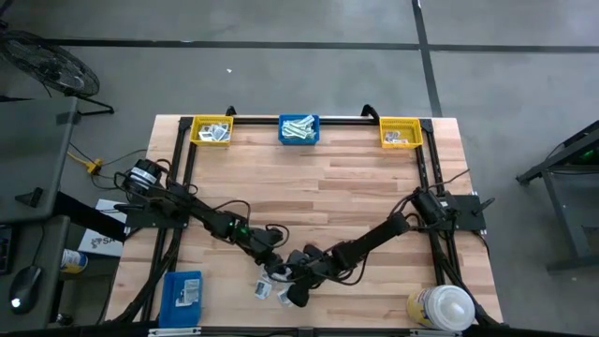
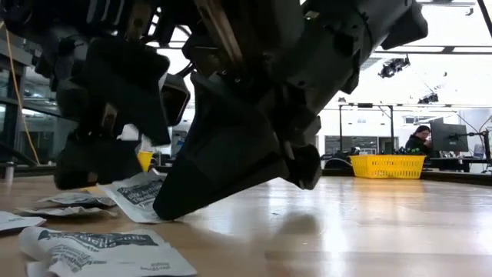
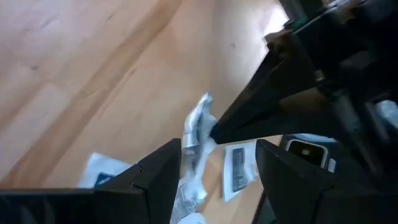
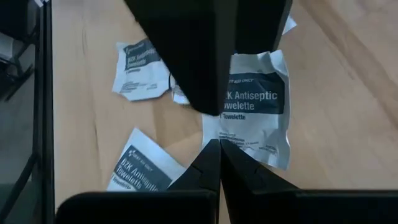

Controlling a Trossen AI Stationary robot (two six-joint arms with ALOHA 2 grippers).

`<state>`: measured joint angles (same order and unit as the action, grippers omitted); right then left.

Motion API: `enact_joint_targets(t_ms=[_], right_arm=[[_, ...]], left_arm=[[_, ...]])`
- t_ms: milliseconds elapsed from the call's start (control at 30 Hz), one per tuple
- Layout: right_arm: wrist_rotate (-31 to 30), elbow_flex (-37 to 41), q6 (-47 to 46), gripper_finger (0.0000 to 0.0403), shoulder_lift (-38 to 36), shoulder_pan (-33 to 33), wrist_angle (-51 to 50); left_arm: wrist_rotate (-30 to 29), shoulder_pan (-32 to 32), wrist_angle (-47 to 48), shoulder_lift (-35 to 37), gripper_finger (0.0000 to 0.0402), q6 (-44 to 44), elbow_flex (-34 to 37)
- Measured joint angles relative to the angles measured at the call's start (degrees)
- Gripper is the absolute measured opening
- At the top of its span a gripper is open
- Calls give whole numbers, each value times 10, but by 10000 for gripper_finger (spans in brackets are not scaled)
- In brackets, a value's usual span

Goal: Pick & Place First Aid Supplies
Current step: Put the gray towelette pack into the left yellow bin

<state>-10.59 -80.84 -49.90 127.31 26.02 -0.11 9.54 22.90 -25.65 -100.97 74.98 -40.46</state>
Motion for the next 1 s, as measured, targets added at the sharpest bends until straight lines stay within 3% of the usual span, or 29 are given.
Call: enact_joint_targets(t_ms=[233, 533, 800, 1000], right_arm=[[3, 0, 5, 0, 0, -2, 2], [10, 0, 12, 0, 0, -3, 1], [29, 1, 18, 1, -12, -4, -1], [28, 1, 46, 1, -73, -7, -49]], left_arm=[[-1, 0, 20, -5, 182, 13, 0], [0, 0, 35, -5, 11, 14, 0], [-10, 0, 31, -5, 5, 3, 0], [-26, -13, 35, 18, 2, 2, 0]])
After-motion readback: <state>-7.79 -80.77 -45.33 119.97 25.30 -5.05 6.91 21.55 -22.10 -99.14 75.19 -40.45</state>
